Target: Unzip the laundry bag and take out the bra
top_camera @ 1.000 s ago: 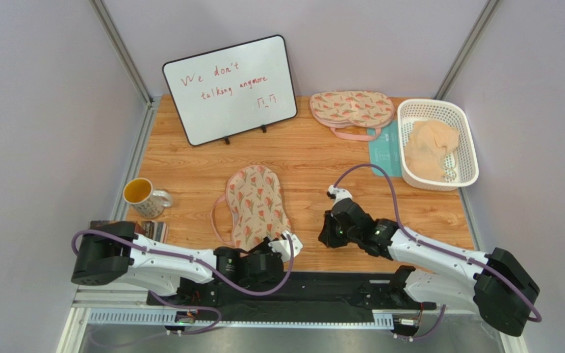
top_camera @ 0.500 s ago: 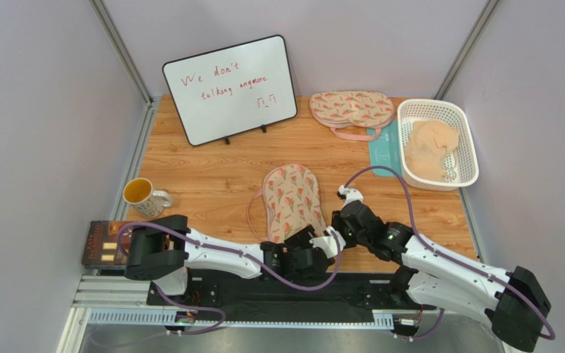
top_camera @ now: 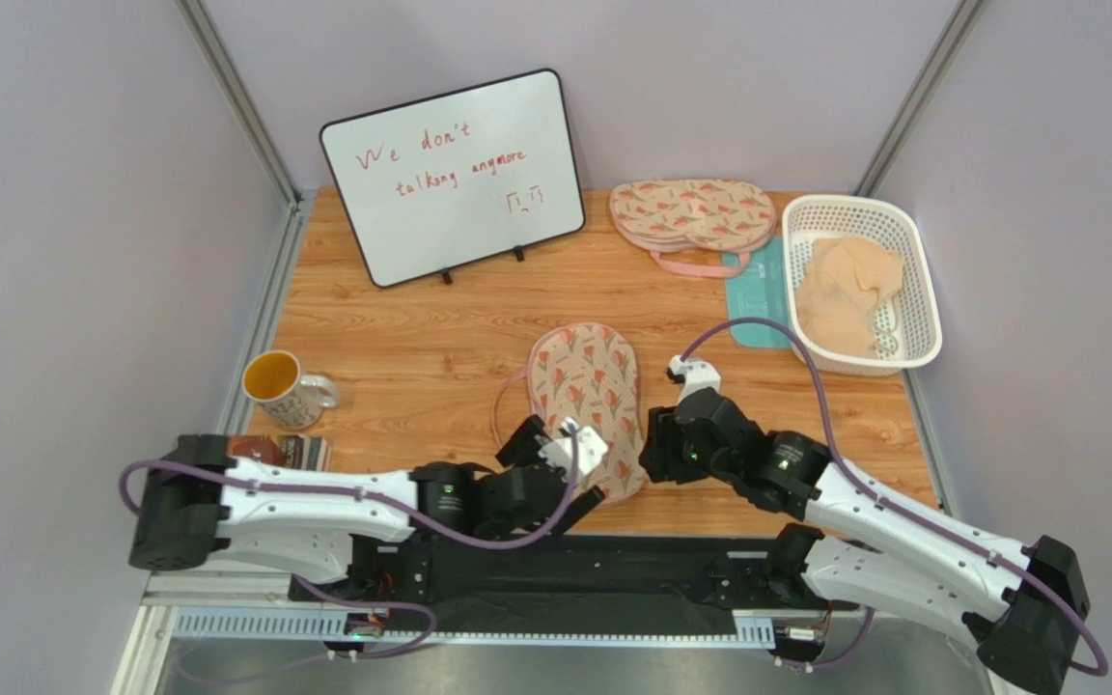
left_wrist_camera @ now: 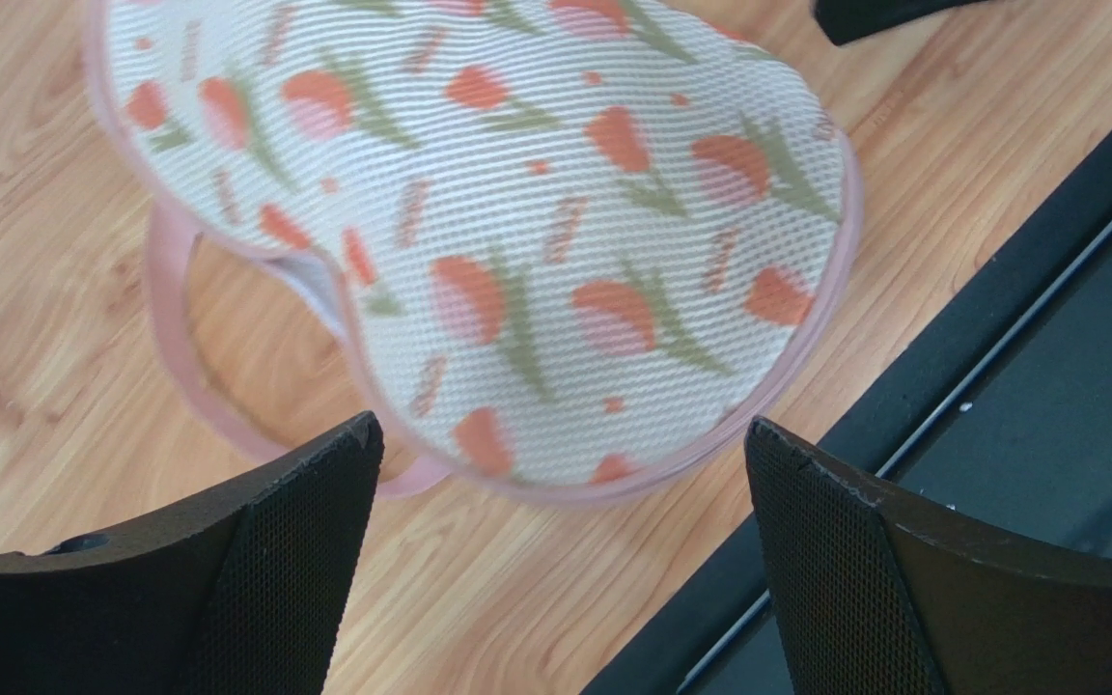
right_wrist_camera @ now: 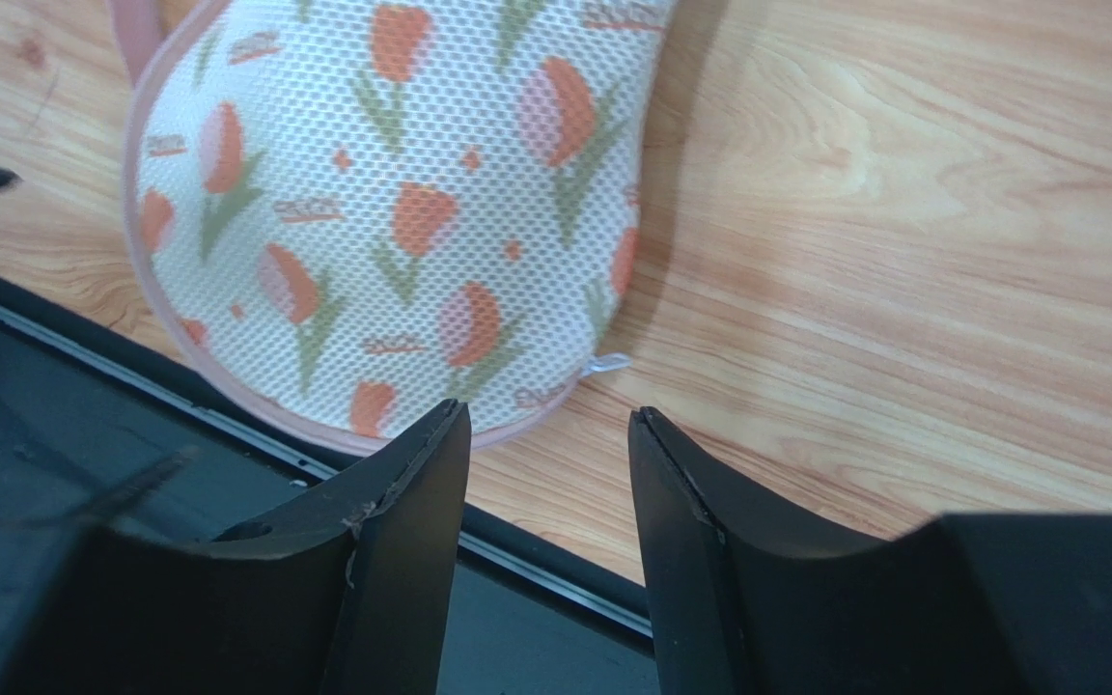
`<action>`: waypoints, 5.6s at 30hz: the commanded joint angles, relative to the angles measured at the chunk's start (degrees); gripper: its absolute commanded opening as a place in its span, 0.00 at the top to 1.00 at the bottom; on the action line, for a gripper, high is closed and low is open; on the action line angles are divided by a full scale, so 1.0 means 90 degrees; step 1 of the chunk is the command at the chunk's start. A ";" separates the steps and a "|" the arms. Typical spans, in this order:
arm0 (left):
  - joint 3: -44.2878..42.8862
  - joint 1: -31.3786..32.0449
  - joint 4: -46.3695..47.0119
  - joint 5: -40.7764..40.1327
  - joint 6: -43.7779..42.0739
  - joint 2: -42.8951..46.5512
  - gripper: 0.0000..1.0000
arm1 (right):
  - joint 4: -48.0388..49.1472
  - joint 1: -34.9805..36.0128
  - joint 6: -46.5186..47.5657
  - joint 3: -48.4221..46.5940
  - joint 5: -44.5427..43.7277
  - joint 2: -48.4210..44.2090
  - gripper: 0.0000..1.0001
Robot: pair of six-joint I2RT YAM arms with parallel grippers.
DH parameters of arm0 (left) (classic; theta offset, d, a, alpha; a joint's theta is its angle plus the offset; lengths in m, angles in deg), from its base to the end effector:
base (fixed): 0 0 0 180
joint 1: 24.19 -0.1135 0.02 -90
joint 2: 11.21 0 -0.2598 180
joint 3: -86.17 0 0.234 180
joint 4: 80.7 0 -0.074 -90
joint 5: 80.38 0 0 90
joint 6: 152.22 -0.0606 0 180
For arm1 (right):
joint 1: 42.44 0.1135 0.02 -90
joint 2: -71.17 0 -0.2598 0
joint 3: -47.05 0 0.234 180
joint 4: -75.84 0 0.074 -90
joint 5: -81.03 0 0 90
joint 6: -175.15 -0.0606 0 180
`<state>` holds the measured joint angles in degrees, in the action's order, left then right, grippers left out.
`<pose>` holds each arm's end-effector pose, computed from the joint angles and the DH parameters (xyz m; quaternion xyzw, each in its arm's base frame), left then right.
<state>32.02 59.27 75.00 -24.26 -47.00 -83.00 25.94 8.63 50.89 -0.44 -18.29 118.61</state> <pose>0.0625 -0.2488 0.2063 0.3919 0.7899 -0.1221 0.4557 0.1110 0.1218 0.2028 -0.1092 0.9302 0.1757 0.3033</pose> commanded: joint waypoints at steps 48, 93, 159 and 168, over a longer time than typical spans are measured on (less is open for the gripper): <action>-0.1074 -0.5152 -0.3405 0.1773 0.0291 0.3504 0.00 | -0.0315 0.2851 0.0320 -0.4276 -0.1904 0.6067 0.96; -0.1055 -0.5162 -0.3376 0.2554 0.0281 0.3299 0.03 | -0.3195 0.2470 -0.3429 -0.1737 -0.4384 0.0784 1.00; -0.0928 -0.5152 -0.3347 0.2779 0.0057 0.3260 0.06 | 0.0721 0.1709 -0.0549 -0.3016 -0.1697 0.4787 0.00; -0.0928 -0.5152 -0.3356 0.2760 0.0057 0.3260 0.06 | 0.0505 0.1679 -0.0627 -0.3260 -0.2119 0.5305 0.00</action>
<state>23.83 13.15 44.75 0.56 -45.68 -54.13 30.13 23.76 45.97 -26.95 -34.09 165.12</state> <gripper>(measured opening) 0.937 0.998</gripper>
